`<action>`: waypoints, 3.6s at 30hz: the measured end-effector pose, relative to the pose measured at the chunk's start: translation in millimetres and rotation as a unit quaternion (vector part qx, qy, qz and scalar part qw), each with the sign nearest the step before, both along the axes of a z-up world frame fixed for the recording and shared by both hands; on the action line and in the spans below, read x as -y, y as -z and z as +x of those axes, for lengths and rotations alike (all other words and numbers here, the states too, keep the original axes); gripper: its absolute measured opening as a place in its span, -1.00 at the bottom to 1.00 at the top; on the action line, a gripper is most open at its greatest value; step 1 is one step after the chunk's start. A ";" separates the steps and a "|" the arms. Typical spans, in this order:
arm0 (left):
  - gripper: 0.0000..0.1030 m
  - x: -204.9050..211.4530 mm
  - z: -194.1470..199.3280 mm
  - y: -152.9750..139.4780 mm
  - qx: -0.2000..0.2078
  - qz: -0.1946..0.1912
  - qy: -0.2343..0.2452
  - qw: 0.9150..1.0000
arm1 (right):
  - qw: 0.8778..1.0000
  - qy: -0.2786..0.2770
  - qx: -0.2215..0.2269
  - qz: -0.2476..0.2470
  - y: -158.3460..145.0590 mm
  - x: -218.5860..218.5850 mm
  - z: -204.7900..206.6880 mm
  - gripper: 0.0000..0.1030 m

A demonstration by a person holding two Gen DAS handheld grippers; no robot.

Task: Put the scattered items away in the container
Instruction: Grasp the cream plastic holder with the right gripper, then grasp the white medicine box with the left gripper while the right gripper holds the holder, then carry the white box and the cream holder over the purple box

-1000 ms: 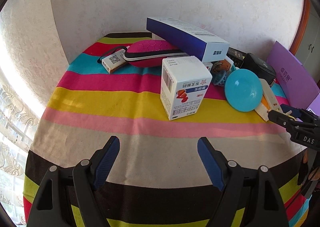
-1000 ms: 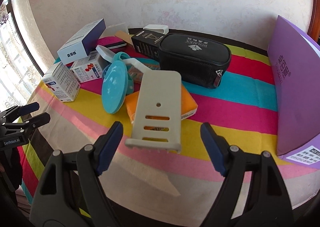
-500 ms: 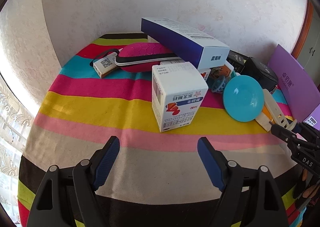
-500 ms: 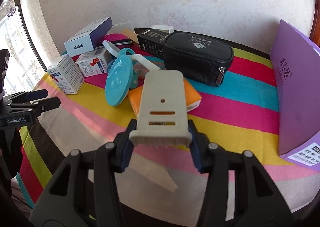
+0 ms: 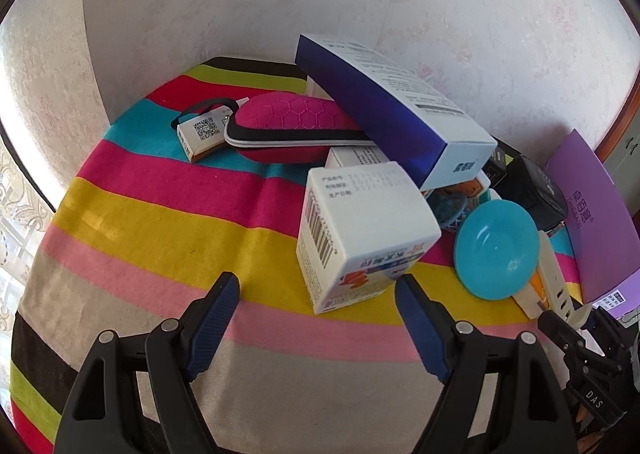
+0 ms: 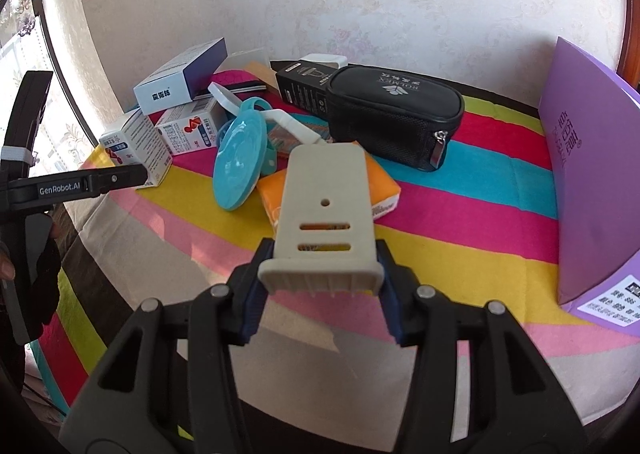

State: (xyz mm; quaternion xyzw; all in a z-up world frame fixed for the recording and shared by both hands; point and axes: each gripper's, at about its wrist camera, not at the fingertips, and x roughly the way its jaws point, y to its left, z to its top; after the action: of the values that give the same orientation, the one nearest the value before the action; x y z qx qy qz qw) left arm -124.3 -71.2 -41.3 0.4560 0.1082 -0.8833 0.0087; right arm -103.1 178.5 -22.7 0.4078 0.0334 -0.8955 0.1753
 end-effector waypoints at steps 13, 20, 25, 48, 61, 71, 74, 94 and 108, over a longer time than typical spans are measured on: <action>0.38 -5.2 -12.7 0.5 -0.001 -0.010 -0.041 0.999 | 1.000 -0.001 -0.001 -0.001 1.3 1.9 -1.2 0.00; -0.18 -6.6 -10.1 -1.5 -0.001 -0.011 -0.038 0.999 | 1.000 0.001 -0.002 0.001 0.5 1.9 -2.5 0.00; -0.18 -8.8 -7.4 -3.1 -0.003 -0.003 -0.031 1.000 | 1.000 0.001 -0.004 -0.002 1.0 0.5 -1.6 0.00; -0.18 -21.7 22.5 -9.7 -0.013 -0.006 0.010 1.000 | 1.000 0.002 -0.004 0.005 -0.8 0.4 -1.1 0.00; -0.18 -42.5 38.9 -17.6 -0.017 -0.031 0.051 0.998 | 1.000 0.001 -0.009 0.000 -6.3 4.6 4.7 0.00; -0.18 -62.6 48.4 -25.1 -0.028 -0.047 0.082 0.995 | 0.999 0.001 0.001 -0.037 -11.4 -7.9 17.7 -0.01; -0.18 -65.9 51.0 -26.7 -0.029 -0.048 0.088 0.995 | 0.999 0.000 -0.002 -0.043 -14.5 -10.9 25.2 -0.01; -0.18 -104.0 62.4 -35.1 -0.031 -0.071 0.131 0.988 | 0.999 0.004 -0.026 -0.047 -33.6 -36.7 55.1 0.00; -0.18 -137.3 64.5 -60.2 -0.052 -0.079 0.154 0.984 | 0.997 0.004 -0.062 -0.047 -60.8 -57.8 65.4 -0.01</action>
State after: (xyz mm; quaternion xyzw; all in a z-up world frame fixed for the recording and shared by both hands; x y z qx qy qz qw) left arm -59.8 66.1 18.9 0.4187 -0.0327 -0.9024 -0.0969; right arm -37.7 236.3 38.1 0.3430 0.0009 -0.9203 0.1880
